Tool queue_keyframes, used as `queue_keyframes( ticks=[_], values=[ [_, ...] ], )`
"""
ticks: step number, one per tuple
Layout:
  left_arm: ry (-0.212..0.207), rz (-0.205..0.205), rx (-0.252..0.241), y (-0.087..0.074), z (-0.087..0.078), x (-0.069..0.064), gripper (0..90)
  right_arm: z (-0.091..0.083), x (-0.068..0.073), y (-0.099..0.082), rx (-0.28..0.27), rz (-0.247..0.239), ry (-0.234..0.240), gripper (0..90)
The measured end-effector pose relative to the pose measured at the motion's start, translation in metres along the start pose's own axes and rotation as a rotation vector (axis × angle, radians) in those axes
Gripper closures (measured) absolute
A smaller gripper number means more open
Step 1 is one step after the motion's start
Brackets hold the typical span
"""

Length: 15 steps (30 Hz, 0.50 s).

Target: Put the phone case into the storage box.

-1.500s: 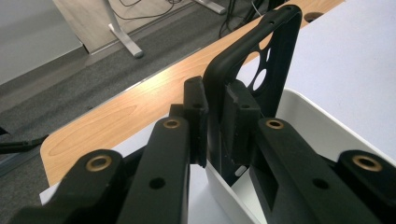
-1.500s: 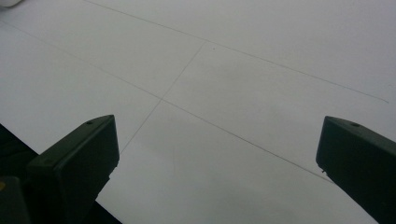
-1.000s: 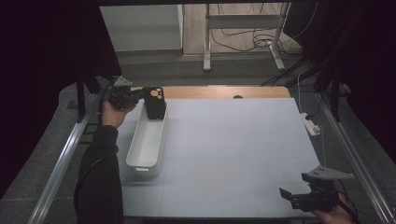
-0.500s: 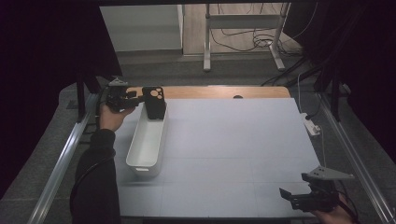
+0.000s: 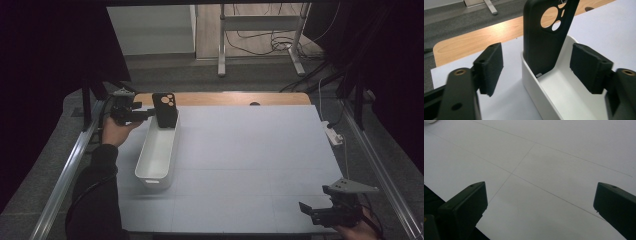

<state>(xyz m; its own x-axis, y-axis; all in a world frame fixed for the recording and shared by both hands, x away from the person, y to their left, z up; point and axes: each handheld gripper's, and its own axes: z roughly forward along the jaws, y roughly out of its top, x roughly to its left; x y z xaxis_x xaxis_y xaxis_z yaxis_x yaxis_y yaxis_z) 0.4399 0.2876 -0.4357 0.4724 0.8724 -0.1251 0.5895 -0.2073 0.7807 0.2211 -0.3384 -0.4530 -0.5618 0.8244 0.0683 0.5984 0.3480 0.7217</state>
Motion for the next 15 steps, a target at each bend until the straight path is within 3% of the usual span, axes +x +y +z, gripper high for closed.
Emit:
queue_keyframes(
  ticks=[15],
  values=[
    [-0.039, -0.028, 0.002, -0.013, -0.013, -0.015, 7.5, 0.0, 0.0, 0.0, -0.001, -0.001, 0.0, 0.0]
  ],
)
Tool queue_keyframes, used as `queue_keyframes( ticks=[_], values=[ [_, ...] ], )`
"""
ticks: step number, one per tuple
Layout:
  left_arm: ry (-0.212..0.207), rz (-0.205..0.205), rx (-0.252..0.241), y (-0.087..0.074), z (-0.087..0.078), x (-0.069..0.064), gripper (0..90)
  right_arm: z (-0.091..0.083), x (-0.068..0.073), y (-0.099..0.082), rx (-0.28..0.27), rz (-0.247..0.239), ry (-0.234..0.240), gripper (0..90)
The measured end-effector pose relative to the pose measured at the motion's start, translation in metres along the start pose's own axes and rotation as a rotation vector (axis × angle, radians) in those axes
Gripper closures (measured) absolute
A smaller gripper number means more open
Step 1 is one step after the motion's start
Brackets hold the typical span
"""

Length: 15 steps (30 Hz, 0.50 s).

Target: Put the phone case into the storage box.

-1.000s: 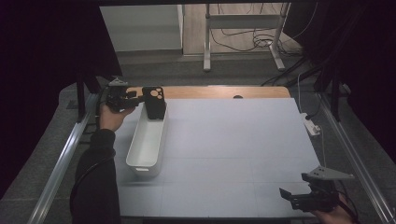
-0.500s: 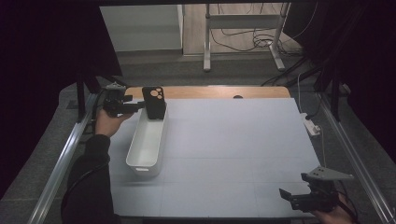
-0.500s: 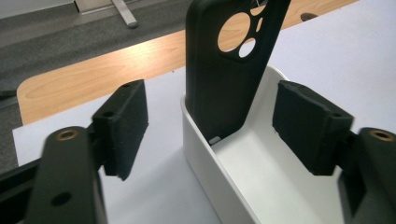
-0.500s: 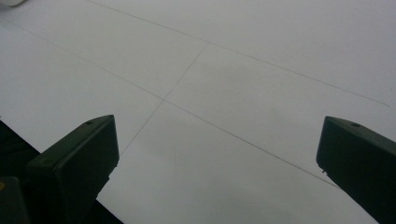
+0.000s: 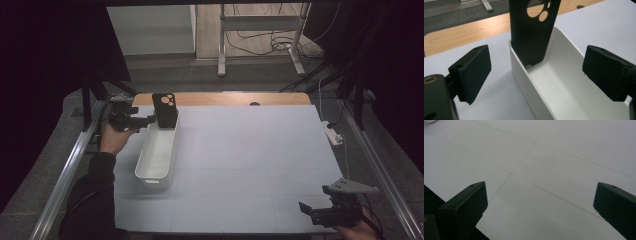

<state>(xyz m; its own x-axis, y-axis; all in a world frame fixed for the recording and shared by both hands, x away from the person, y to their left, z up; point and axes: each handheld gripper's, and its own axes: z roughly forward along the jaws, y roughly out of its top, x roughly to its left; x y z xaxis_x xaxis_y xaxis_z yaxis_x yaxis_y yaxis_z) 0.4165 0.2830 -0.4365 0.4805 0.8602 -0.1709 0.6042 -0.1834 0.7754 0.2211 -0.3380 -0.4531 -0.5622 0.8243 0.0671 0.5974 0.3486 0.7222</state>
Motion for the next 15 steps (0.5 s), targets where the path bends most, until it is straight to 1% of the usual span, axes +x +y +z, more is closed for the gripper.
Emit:
queue_keyframes(
  ticks=[4, 5, 9, 12, 15],
  values=[
    [-0.001, 0.001, -0.009, -0.003, -0.005, -0.006, 4.6, 0.0, 0.0, 0.0, 0.0, 0.0, 0.0, 0.0],
    [0.006, 0.008, -0.011, -0.003, -0.006, -0.008, 4.4, 0.0, 0.0, 0.0, 0.0, 0.0, 0.0, 0.0],
    [0.011, 0.022, -0.005, -0.007, -0.01, -0.015, 2.1, 0.0, 0.0, 0.0, 0.0, 0.0, 0.0, 0.0],
    [0.007, 0.013, -0.017, -0.009, -0.011, -0.018, 0.7, 0.0, 0.0, 0.0, 0.001, 0.001, 0.001, 0.0],
    [0.011, 0.016, -0.026, -0.012, -0.013, -0.023, 0.0, 0.0, 0.0, 0.0, 0.002, 0.0, 0.002, 0.0]
  ],
)
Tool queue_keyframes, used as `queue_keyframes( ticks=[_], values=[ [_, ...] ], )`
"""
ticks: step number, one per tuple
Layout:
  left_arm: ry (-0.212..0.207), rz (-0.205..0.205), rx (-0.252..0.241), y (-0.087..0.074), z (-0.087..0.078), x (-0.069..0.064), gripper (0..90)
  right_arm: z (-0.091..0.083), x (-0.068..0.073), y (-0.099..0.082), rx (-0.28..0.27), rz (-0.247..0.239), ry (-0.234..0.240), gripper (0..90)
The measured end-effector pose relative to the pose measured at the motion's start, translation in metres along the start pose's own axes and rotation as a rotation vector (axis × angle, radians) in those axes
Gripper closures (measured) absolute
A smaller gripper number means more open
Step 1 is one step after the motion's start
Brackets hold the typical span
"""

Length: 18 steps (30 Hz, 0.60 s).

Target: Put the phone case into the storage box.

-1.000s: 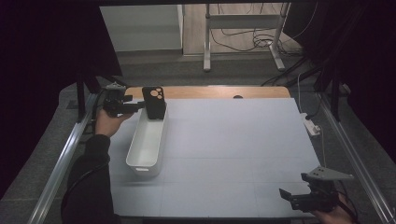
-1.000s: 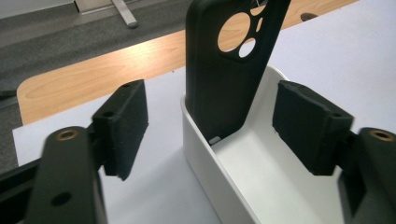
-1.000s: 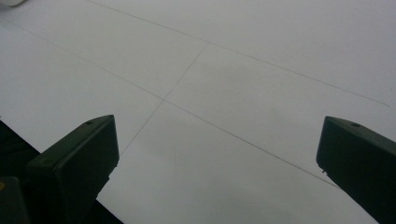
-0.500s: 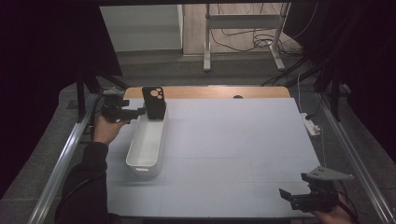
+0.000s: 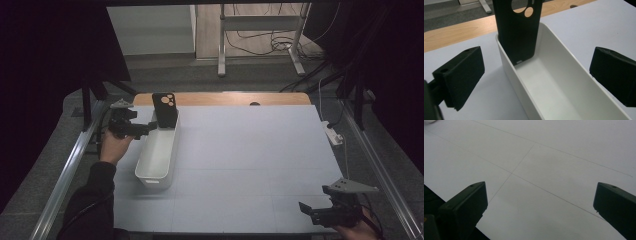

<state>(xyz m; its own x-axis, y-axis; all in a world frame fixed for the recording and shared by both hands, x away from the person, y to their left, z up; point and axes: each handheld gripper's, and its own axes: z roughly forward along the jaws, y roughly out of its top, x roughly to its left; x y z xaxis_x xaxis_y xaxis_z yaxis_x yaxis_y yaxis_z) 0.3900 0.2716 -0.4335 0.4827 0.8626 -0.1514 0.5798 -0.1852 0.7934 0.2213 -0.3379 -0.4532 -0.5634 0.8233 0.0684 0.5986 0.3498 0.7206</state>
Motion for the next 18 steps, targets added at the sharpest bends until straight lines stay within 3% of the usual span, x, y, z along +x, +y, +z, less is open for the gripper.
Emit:
queue_keyframes(
  ticks=[18],
  values=[
    [-0.014, 0.05, -0.019, -0.016, -0.005, -0.019, 0.0, 0.0, 0.0, 0.0, 0.003, -0.008, -0.001, 0.0]
  ],
)
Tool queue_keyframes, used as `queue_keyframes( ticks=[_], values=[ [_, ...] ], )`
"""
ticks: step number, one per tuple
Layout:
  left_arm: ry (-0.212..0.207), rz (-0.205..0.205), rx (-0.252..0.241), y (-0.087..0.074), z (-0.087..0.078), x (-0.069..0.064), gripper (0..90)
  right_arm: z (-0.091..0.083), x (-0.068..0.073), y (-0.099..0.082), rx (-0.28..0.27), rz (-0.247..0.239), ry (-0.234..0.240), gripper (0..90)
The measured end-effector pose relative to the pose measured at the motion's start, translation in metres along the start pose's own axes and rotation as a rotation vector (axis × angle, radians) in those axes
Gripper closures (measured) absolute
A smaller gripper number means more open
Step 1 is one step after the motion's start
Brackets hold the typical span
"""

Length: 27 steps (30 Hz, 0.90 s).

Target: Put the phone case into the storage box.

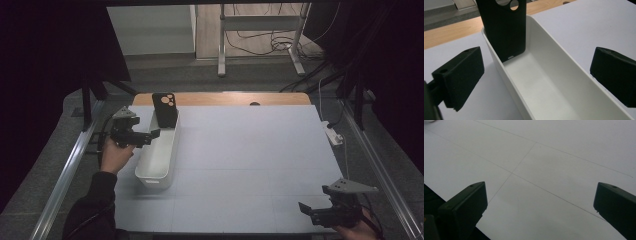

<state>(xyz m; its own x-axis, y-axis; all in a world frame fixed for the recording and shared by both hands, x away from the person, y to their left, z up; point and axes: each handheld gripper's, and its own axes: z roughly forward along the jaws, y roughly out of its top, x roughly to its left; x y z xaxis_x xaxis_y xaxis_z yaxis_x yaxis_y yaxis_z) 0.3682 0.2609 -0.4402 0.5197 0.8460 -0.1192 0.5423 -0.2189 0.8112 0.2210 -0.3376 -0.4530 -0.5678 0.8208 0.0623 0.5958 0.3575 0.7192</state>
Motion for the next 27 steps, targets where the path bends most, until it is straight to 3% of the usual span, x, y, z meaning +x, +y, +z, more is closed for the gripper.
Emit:
queue_keyframes(
  ticks=[7, 27],
  values=[
    [-0.016, 0.001, -0.025, -0.002, -0.006, -0.008, 0.0, 0.0, 0.001, 0.0, -0.007, -0.003, -0.001, 0.0],
    [-0.006, 0.005, 0.009, -0.016, -0.023, -0.033, 0.0, 0.0, 0.001, 0.0, -0.001, -0.013, 0.008, 0.0]
  ],
)
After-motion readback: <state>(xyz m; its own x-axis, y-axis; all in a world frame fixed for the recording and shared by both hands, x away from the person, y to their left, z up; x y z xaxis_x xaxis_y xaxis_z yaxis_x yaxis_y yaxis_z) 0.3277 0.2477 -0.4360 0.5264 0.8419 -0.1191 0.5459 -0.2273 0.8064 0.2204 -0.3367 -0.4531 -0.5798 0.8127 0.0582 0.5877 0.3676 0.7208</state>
